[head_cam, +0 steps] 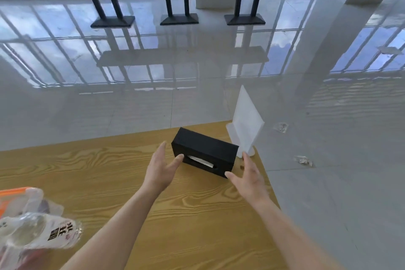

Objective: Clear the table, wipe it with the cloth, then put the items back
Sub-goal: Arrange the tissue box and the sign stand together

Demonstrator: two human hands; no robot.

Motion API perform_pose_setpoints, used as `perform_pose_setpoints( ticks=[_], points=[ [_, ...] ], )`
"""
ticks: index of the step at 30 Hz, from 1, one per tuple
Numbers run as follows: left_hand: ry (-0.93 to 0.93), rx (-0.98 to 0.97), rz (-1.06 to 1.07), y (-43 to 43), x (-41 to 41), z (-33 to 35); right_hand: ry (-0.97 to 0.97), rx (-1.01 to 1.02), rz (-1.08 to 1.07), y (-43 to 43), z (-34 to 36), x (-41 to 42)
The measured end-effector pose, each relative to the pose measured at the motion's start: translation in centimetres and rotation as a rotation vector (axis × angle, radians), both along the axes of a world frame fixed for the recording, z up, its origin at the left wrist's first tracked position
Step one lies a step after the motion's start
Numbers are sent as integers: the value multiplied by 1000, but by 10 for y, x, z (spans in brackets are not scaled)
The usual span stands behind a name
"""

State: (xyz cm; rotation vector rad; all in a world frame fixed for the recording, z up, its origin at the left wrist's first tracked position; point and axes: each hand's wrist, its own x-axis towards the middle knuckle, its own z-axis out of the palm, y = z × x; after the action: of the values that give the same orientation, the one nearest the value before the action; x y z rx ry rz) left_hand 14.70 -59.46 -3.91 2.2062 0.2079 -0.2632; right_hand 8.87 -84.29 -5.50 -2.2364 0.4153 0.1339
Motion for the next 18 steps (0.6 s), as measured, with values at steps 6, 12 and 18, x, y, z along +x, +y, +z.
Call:
perform_pose_setpoints(
  ticks=[6, 12, 18],
  points=[
    [126, -260, 105, -18, 34, -24, 33, 78, 18, -1, -18, 25],
    [13, -263, 175, -15, 35, -27, -22, 145, -37, 3, -16, 26],
    [-94, -11, 101, 8, 37, -29, 50, 434, -75, 23, -15, 2]
  ],
)
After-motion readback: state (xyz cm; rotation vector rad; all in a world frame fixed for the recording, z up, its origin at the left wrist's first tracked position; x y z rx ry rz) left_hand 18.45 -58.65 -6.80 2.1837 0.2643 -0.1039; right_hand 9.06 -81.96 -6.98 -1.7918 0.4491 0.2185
